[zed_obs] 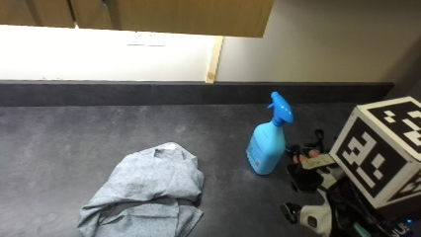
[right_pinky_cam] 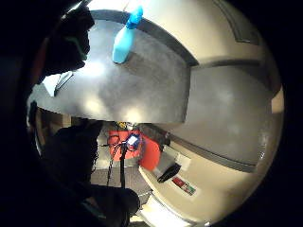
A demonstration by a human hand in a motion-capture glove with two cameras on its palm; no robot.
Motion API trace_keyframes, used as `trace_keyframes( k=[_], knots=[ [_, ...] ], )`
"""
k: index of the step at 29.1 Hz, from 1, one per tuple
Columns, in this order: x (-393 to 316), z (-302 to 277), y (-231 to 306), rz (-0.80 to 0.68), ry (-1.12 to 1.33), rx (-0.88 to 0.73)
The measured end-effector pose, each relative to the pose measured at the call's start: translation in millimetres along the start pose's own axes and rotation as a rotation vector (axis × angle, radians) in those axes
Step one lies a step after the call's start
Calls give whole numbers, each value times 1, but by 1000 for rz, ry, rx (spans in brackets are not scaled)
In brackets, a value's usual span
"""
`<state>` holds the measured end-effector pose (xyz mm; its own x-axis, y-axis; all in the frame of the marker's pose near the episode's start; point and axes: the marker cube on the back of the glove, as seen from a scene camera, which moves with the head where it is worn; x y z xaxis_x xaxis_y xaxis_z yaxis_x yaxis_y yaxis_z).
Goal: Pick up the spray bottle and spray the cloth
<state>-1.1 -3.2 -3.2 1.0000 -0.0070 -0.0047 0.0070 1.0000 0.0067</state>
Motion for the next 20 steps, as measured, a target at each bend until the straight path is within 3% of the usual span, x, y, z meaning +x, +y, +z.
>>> trace_keyframes(
  k=[20],
  knots=[
    [-7,5,-5,-15,3,-12]
  ],
)
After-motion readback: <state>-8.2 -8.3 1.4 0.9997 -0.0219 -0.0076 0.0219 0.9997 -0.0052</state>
